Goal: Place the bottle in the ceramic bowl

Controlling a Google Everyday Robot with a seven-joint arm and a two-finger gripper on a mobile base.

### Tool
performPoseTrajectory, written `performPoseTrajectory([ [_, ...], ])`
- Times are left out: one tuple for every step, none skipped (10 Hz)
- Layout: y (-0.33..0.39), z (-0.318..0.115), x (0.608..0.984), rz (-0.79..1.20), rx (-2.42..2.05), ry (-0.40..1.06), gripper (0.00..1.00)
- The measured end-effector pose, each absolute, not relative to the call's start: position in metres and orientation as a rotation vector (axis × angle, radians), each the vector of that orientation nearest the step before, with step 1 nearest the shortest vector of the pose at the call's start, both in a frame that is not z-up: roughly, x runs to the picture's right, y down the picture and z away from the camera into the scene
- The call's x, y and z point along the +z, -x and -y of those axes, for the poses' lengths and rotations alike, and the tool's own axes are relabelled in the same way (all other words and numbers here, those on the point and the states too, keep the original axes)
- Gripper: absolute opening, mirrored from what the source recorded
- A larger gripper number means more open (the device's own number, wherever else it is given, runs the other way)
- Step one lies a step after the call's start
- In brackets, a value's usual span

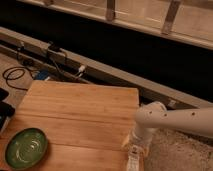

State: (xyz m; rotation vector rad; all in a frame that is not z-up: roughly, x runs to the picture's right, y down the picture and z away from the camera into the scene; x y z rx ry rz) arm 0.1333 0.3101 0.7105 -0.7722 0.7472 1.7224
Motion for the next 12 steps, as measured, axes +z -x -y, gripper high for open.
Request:
performPoseTrajectory([
  [-0.126, -0.318, 0.716, -0.758, 1.703, 0.788, 0.65],
  [-0.12, -0.324, 0.721, -0.771, 1.689, 0.8, 0.65],
  [-0.119, -0.329, 0.725, -0.788, 1.688, 0.812, 0.65],
  [-0.121, -0.335, 0.729, -0.8, 1.687, 0.821, 0.64],
  [-0.121, -0.336, 0.731, -0.802, 1.684, 0.817, 0.58],
  [-0.121, -0.333, 0.729, -0.797, 1.691, 0.811, 0.47],
  [-0.122, -0.332, 0.727, -0.795, 1.7, 0.812, 0.41],
  [-0.125, -0.327, 0.724, -0.781, 1.712, 0.813, 0.28],
  [-0.126, -0.321, 0.72, -0.76, 1.72, 0.812, 0.19],
  [-0.127, -0.311, 0.714, -0.731, 1.73, 0.81, 0.09],
  [-0.128, -0.3, 0.707, -0.697, 1.742, 0.808, 0.02],
  [-0.126, -0.289, 0.704, -0.667, 1.743, 0.801, 0.0],
])
